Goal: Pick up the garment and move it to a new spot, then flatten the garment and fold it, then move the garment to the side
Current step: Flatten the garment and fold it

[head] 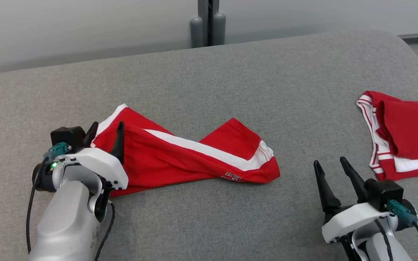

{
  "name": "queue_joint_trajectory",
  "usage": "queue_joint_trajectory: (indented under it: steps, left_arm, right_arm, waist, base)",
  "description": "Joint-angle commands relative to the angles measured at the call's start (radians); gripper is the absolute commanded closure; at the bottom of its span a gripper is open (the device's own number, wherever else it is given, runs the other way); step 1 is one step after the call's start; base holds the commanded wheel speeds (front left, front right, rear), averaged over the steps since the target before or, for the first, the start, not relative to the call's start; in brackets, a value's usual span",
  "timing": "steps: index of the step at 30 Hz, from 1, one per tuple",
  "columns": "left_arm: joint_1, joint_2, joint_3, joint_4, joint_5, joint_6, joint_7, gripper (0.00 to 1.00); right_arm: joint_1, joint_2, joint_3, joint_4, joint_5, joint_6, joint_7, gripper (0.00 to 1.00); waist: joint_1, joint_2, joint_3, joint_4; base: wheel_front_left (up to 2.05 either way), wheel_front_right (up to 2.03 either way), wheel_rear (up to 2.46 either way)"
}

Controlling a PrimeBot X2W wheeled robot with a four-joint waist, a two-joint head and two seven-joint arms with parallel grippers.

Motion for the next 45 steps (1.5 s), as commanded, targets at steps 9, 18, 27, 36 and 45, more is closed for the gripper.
queue_joint_trajectory:
  steps: [9, 18, 27, 36, 45]
  left_arm:
    - [-0.138, 0.011, -0.004, 0.169, -0.091, -0.016, 0.085, 0.00]
    - [-0.152, -0.010, -0.055, 0.212, -0.197, -0.018, 0.111, 0.00]
    - [-0.128, 0.003, -0.121, 0.199, -0.256, -0.018, 0.049, 1.00]
    - [-0.079, -0.008, -0.193, 0.170, -0.248, -0.015, -0.045, 1.00]
    - [0.122, -0.015, -0.279, 0.070, -0.284, -0.015, -0.061, 1.00]
  right_arm:
    - [-0.026, -0.005, -0.006, -0.009, 0.008, 0.000, 0.000, 0.00]
    - [-0.035, -0.005, 0.001, 0.000, 0.009, 0.000, 0.000, 0.00]
    - [-0.035, -0.005, 0.001, 0.002, 0.012, 0.000, 0.000, 0.00]
    - [0.004, -0.005, -0.029, 0.022, 0.010, 0.000, 0.000, 0.00]
    - [0.065, -0.005, -0.036, 0.045, 0.030, 0.000, 0.001, 0.00]
  waist:
    - [0.0000, 0.0000, 0.051, -0.032]
    - [0.0000, 0.0000, 0.053, -0.018]
    - [0.0000, 0.0000, 0.048, -0.008]
    - [0.0000, 0.0000, -0.029, 0.053]
    - [0.0000, 0.0000, -0.156, 0.118]
  base:
    - [0.00, 0.00, 0.00]
    - [0.00, 0.00, 0.00]
    - [0.00, 0.00, 0.00]
    - [0.00, 0.00, 0.00]
    - [0.00, 0.00, 0.00]
